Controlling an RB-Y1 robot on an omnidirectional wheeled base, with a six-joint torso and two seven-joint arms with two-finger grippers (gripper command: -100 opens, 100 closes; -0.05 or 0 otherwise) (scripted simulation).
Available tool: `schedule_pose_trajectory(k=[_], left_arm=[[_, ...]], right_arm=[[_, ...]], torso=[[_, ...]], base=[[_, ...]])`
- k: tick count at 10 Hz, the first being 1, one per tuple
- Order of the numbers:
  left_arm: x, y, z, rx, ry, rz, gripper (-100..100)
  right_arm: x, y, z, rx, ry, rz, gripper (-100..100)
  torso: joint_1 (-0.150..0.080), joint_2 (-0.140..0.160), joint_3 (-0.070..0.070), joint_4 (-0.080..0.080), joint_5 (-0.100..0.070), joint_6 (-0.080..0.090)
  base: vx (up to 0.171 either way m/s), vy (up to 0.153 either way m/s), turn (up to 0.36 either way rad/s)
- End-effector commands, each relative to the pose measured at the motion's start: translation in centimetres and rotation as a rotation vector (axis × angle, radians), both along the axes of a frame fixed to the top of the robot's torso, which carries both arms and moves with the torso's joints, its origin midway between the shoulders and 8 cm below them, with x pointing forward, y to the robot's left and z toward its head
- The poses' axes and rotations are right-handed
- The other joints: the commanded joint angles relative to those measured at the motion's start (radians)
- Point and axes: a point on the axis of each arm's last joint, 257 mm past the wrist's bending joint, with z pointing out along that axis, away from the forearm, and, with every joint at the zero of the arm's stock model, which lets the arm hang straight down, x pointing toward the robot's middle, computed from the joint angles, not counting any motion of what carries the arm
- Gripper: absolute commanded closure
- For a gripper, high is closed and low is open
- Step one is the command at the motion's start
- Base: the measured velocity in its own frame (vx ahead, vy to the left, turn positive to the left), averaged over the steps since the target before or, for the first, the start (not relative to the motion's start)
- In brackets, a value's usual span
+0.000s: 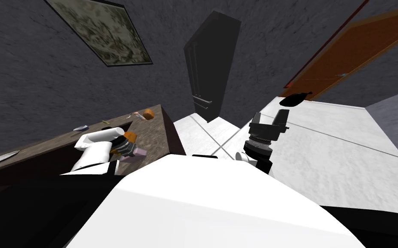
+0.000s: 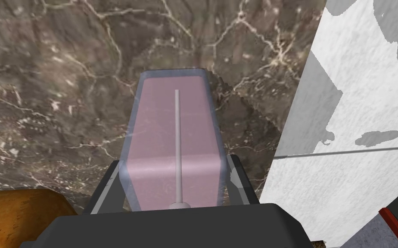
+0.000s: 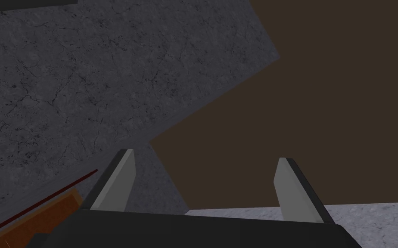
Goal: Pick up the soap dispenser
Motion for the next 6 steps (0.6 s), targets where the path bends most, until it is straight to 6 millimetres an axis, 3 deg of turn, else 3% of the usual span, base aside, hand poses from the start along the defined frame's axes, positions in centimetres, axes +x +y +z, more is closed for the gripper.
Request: schedule_pose_trajectory(k=[1,2,4,6], left_arm=[[0.8,0.3,0.0,0.008,0.025,-0.034,100],[2.1,-0.1,0.1,0.004,0.016,-0.050,100],[3.8,-0.3,0.7,0.005,-0.015,-0.062,100],[4.9,-0.2,0.8,0.012,0.012,-0.103,100]], right_arm=[[0.0,0.0,0.0,0.000,0.000,0.000,0],[0.0,0.0,0.0,0.000,0.000,0.000,0],[0.0,0.0,0.0,0.000,0.000,0.000,0],[0.0,0.0,0.0,0.000,0.000,0.000,0]], torso=[[0.000,0.000,0.000,0.000,0.000,0.000],[0.000,0.000,0.000,-0.001,0.000,-0.005],[0.000,0.000,0.000,0.000,0.000,0.000],[0.000,0.001,0.000,0.000,0.000,-0.004]], base=[[0.044,-0.023,0.305],[0.040,-0.032,0.218],[0.000,-0.009,-0.040],[0.031,-0.027,0.252]])
